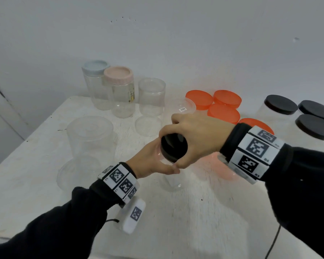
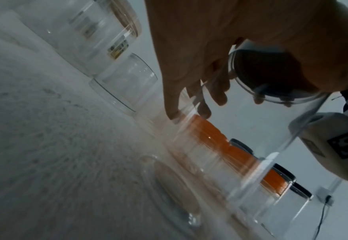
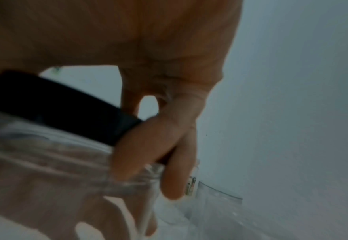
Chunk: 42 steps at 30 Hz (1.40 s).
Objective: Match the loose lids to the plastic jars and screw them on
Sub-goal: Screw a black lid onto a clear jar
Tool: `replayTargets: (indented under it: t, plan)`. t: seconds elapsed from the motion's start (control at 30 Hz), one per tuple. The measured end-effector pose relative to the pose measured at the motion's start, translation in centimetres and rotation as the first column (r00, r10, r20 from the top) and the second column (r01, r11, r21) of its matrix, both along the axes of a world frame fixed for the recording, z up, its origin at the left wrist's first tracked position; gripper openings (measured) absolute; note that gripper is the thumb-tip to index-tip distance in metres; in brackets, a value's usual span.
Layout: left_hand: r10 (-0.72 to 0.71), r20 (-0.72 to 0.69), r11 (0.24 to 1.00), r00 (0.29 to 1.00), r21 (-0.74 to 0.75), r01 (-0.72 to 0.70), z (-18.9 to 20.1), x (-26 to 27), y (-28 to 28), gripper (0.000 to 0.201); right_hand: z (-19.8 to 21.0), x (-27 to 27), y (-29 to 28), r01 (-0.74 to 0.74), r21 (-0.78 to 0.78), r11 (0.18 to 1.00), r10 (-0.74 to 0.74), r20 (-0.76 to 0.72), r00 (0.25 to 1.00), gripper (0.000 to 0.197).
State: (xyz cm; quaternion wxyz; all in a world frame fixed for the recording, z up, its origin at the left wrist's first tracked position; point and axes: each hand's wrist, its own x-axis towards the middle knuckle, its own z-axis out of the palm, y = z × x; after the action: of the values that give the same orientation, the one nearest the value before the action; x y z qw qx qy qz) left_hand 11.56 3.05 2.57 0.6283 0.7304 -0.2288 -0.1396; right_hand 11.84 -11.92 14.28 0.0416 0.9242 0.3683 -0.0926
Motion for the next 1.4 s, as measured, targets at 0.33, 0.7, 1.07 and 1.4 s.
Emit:
replayTargets:
  t: [0.33,0.7,1.07,1.4]
  plan:
    - [0.144,0.009,0.988,0.990,-0.054,-0.143,-1.1,-1.1,-0.7,0.072,-0.8,-1.9,1.0,0.253,0.027,0.967,-0.255,0.110,0.961,0.062]
    - [-0.014,0.028,0.997,1.000,0.070,0.012,0.3,1.9,0.3,0.076,1.9,1.9,0.7,-0.038,-0.164,0.986,0.012,-0.157,0.987,0.078]
    - [0.008,0.041,0.997,0.999,0.074,-0.011,-0.1,1.6,0.1,0.072,1.1,1.8,0.0,-0.021,-0.043,0.999,0.018,-0.075,0.997,0.073]
    - [0.021,0.026,0.999,0.999,0.029,-0.022,0.0,1.2,0.1,0.073,0.8,2.0,0.0,-0.009,0.005,1.000,0.009,-0.079,0.997,0.071]
